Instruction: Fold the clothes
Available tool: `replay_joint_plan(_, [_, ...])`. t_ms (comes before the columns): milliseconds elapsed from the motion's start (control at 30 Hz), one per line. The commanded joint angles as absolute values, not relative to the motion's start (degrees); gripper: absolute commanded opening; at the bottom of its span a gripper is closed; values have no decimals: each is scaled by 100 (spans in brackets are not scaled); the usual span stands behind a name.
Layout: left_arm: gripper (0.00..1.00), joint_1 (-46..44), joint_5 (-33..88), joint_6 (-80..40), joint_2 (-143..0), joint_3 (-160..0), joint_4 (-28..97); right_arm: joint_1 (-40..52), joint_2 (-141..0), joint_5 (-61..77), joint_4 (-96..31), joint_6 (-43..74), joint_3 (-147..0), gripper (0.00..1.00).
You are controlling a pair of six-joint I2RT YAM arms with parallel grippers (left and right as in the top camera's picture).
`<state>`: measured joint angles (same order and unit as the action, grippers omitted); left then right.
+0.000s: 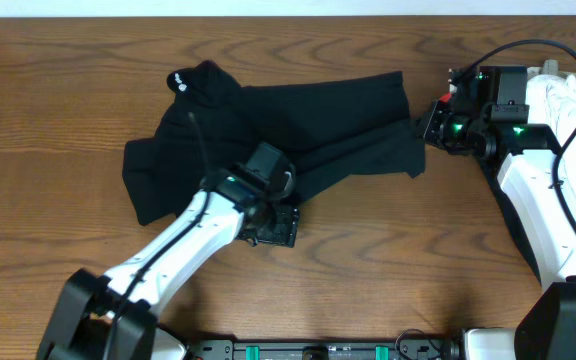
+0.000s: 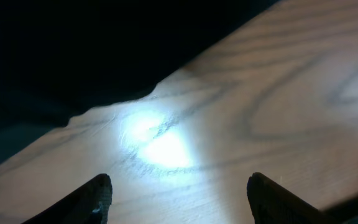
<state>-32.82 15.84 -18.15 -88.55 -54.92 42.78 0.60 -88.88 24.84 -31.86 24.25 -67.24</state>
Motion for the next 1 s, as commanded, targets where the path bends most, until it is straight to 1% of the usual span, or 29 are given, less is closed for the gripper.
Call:
replay_joint_plan(0, [72,-3433,1039,-2705,-9225,-5430,4165,45,-8895,2731,-3140,2569,-6847,1])
replay_joint_plan(167, [70,-3444,742,-3190,-9815,-5433,3824,45,-8895,2882,-3146,2567,-6847,1])
replay_joint_plan(300, [62,-3444,217,-3356,-9961,-5433,3780,45,-8895,2902,-3175,2567,-6847,1])
replay_joint_plan(400, [61,-3444,-292,-3465,-9955,-5433,3778,45,-8895,2899,-3192,2567,-6847,1])
replay_joint_plan(533, [59,-3444,-794,-3457,-9955,-5433,3647,45,-8895,2899,-3192,2565,-6847,1])
replay_joint_plan(633, [56,-3444,-847,-3323,-9955,-5433,3476,45,-8895,2897,-3192,2565,-6847,1])
replay_joint_plan(700, [55,-3444,-915,-3306,-9955,-5433,3380,45,-8895,2899,-3194,2565,-6847,1])
replay_joint_plan(800, [54,-3444,-1341,-3304,-9955,-5433,3301,45,-8895,2897,-3194,2565,-6847,1])
replay_joint_plan(867, [49,-3444,-1592,-3225,-9955,-5433,3258,45,-8895,2897,-3194,2565,-6847,1])
replay_joint_plan(967, [38,-3444,-1649,-3015,-9957,-5433,3162,45,-8895,2897,-3194,2565,-6847,1])
